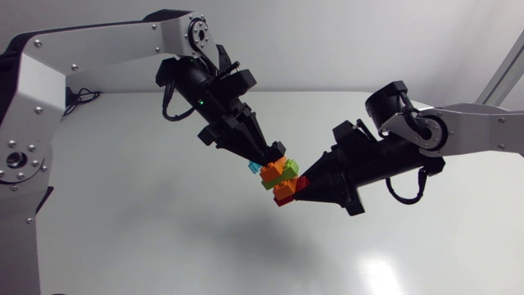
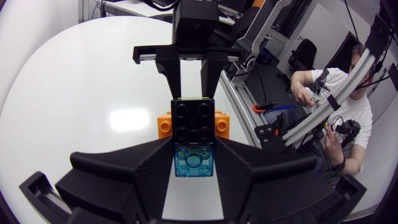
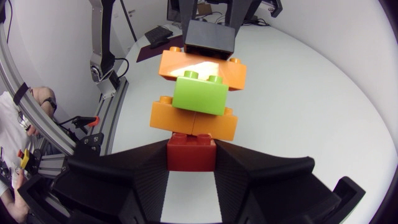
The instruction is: Separate the duplo bricks
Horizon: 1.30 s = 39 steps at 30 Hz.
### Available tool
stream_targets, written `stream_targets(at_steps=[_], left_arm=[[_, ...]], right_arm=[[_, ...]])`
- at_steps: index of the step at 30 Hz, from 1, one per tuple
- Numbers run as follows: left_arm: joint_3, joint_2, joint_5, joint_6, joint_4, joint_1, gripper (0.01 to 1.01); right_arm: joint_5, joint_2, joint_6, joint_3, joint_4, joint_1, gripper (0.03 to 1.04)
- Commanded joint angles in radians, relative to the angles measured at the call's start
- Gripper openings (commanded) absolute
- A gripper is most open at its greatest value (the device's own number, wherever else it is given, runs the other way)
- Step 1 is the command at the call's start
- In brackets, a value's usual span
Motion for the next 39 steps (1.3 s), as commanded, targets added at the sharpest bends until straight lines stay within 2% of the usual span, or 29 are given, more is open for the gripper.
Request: stream_targets(at_steps=[1, 15, 16, 19, 22, 23, 25, 31, 39], left_arm=[[-0.001, -0.002, 0.016, 0.037, -0.008, 0.012, 0.266], [-0.084, -0.073, -0.005, 0.067, 0.004, 0.057, 0.266], [-0.098, -0.082, -0.010, 0.067, 0.011, 0.057, 0.266], [-0.132, -0.108, -0.021, 0.067, 0.025, 0.058, 0.266], [-0.173, -0.142, -0.033, 0.063, 0.047, 0.058, 0.264], [-0.188, -0.156, -0.038, 0.057, 0.054, 0.057, 0.262], [-0.222, -0.183, -0.047, 0.048, 0.076, 0.058, 0.262], [-0.313, -0.254, -0.082, 0.005, 0.143, 0.070, 0.262], [-0.394, -0.303, -0.090, -0.016, 0.188, 0.077, 0.262]], right_arm=[[-0.007, -0.029, -0.031, -0.034, -0.013, 0.004, 0.34], [-0.035, -0.103, -0.069, -0.102, 0.001, -0.135, 0.34], [-0.035, -0.100, -0.059, -0.111, 0.030, -0.149, 0.34], [-0.006, -0.034, 0.041, -0.136, 0.216, -0.201, 0.36], [0.086, 0.035, 0.142, -0.162, 0.407, -0.212, 0.37], [0.124, 0.055, 0.198, -0.177, 0.501, -0.209, 0.37], [0.186, 0.089, 0.233, -0.183, 0.584, -0.195, 0.38], [0.361, 0.224, 0.276, -0.168, 0.757, -0.129, 0.39], [0.496, 0.436, 0.368, -0.091, 0.915, -0.069, 0.40]])
